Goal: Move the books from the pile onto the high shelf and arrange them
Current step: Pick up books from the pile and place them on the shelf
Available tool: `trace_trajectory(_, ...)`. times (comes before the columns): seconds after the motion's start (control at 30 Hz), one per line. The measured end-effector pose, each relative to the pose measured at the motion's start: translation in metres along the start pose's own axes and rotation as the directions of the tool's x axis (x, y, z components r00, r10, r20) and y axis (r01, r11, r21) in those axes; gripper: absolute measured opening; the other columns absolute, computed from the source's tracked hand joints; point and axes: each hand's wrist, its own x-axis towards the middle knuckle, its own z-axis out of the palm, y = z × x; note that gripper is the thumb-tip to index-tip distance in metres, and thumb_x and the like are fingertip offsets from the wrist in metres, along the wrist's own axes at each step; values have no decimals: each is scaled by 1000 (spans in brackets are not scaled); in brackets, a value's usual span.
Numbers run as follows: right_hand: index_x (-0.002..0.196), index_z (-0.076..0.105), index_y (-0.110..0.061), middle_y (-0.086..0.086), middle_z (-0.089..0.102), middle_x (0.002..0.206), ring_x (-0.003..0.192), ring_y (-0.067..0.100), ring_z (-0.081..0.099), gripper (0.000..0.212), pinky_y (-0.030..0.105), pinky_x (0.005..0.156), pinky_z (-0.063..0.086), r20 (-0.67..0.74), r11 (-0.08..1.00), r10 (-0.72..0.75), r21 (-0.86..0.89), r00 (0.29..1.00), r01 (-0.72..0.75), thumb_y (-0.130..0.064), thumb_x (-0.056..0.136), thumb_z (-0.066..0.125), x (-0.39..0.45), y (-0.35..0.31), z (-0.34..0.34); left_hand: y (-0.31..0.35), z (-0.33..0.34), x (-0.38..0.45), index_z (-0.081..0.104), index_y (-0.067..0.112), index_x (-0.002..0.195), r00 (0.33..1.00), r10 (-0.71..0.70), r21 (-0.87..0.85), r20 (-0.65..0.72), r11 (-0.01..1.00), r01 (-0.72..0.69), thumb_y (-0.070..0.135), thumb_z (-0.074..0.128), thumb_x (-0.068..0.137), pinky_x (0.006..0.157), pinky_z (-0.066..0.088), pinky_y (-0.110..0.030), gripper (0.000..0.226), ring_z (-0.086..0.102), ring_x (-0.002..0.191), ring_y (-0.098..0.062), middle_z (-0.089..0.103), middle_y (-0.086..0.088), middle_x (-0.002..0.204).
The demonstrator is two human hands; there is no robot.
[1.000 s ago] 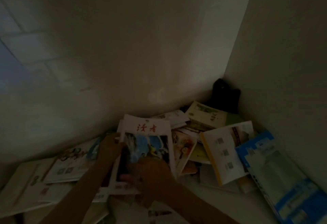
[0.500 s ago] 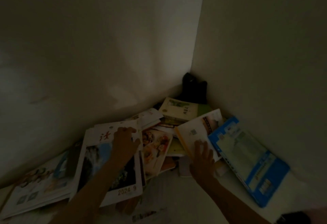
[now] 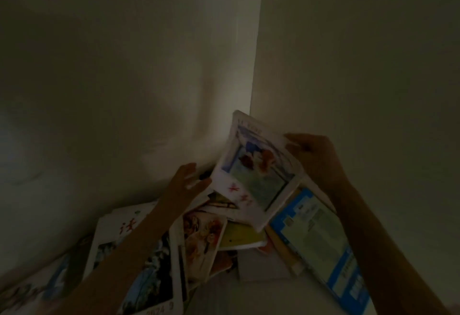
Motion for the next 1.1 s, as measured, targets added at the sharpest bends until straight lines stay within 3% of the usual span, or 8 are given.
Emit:
trace_trajectory(0.13, 102, 68, -14, -5, 73, 77, 67, 12, 68, 21, 25, 57, 54, -74, 817, 188, 566, 979, -114, -2, 90, 56, 1, -16, 9, 8, -7, 1, 45, 14, 130, 950, -311, -260, 35, 915, 309, 66, 72, 59, 93, 45, -40, 92, 52, 113, -29, 52, -12, 128)
trace_trajectory(0.2, 99, 66, -16, -2, 73, 80, 70, 17, 69, 18, 29, 60, 57, -74, 741, 273, 652, 959, -161, -5, 92, 53, -10, -14, 31, 4, -13, -5, 53, 15, 113, 892, -397, -570, 215, 691, 444, 51, 67, 74, 76, 54, -43, 55, 58, 94, -27, 57, -12, 111)
trace_trajectory(0.3, 103, 60, -11, 3, 69, 91, 72, 16, 68, 16, 31, 63, 59, 32, 722, 345, 630, 938, -287, -3, 93, 51, -30, -6, 66, -15, -32, -9, 55, 16, 96, 928, -374, -833, 11, 509, 215, 13, 52, 92, 81, 54, -40, 6, 57, 91, -22, 58, -6, 106)
trace_trajectory(0.53, 87, 57, -8, 10, 59, 83, 76, 25, 56, 17, 34, 61, 52, 552, 213, 586, 602, 594, -770, -8, 96, 43, -63, 7, 131, -71, -126, -37, 47, -9, 125, 864, -477, -469, -163, 807, 358, 4, 51, 91, 60, 56, -32, 36, 56, 101, -37, 52, -23, 124)
trace_trajectory(0.67, 99, 65, -5, 12, 63, 94, 85, 24, 60, 15, 36, 78, 50, 703, 589, 564, 26, 434, -807, -10, 85, 63, -98, 26, 171, -85, -149, -51, 56, 5, 86, 879, -383, -332, -284, 899, 285, 4, 59, 88, 48, 55, -29, 4, 58, 72, -23, 59, -19, 100)
trace_trajectory(0.83, 102, 58, -5, 7, 60, 92, 73, 11, 56, 17, 15, 53, 43, 404, 705, 619, 91, 673, -703, -13, 88, 62, -148, 8, 224, -102, -147, -54, 60, 1, 106, 862, -320, -150, -392, 947, 283, 26, 63, 87, 76, 52, -37, 31, 61, 85, -29, 62, -19, 109)
trace_trajectory(0.93, 110, 51, -14, 0, 51, 104, 96, 15, 54, 24, 10, 67, 40, 399, 876, 482, -240, 780, -418, -27, 91, 58, -156, 5, 234, -123, -145, -69, 51, -1, 125, 860, -402, 102, -314, 887, 451, 30, 62, 87, 84, 48, -38, 50, 56, 108, -34, 56, -20, 123)
trace_trajectory(1.1, 129, 44, -7, 15, 52, 129, 117, 30, 51, 51, 37, 93, 48, 579, 762, 561, -84, 591, -642, -8, 83, 65, -133, 3, 244, -123, -141, -67, 55, -4, 118, 821, -533, -88, -204, 845, 527, 27, 63, 86, 79, 46, -37, 45, 56, 93, -29, 58, -23, 120)
